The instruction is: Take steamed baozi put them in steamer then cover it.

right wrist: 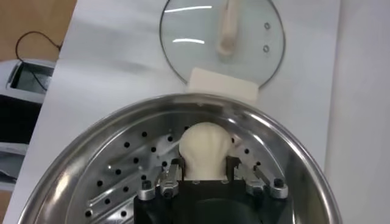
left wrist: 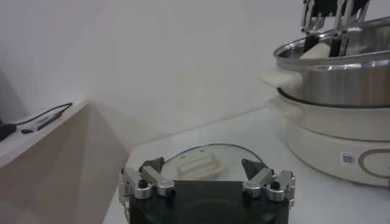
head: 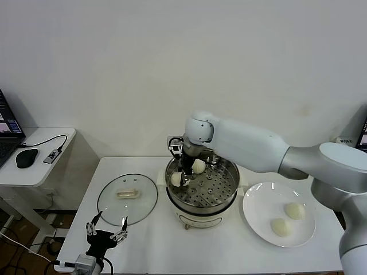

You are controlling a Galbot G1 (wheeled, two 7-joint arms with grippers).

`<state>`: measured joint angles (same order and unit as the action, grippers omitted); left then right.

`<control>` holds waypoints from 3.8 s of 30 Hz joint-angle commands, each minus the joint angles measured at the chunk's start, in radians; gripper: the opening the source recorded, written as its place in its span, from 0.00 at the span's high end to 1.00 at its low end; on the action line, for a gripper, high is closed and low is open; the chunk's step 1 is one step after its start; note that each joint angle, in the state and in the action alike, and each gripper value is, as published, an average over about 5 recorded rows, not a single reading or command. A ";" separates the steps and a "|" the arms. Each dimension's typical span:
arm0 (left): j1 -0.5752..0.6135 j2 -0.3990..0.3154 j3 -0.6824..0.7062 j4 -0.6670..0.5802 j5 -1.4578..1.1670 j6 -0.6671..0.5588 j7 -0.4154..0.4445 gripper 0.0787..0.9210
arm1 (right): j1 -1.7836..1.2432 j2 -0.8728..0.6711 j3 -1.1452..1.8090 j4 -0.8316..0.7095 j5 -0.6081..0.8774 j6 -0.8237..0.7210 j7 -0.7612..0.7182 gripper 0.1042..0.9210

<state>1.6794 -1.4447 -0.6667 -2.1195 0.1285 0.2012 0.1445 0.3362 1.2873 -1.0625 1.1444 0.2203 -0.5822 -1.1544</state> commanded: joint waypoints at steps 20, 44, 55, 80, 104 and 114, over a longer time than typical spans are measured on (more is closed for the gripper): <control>-0.010 -0.006 0.008 -0.003 -0.001 0.007 0.010 0.12 | 0.173 -0.386 0.045 0.302 0.027 0.067 -0.076 0.12; 0.020 -0.003 0.008 -0.022 0.000 0.034 0.020 0.12 | -0.340 -0.957 0.399 0.544 -0.296 0.257 -0.193 0.12; 0.056 -0.022 0.016 -0.037 0.006 0.034 0.016 0.12 | -0.514 -0.918 0.443 0.499 -0.400 0.275 -0.148 0.12; 0.040 -0.036 0.021 0.009 0.022 0.031 0.022 0.12 | -0.664 -0.830 0.508 0.371 -0.477 0.278 -0.060 0.12; 0.025 -0.030 0.021 0.051 0.022 0.029 0.023 0.12 | -0.680 -0.799 0.498 0.333 -0.480 0.278 -0.017 0.12; 0.021 -0.034 0.024 0.051 0.023 0.030 0.023 0.12 | -0.683 -0.804 0.501 0.338 -0.473 0.280 -0.030 0.30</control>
<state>1.7002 -1.4796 -0.6429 -2.0693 0.1507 0.2312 0.1676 -0.3440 0.4828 -0.5626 1.4845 -0.2539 -0.3032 -1.1847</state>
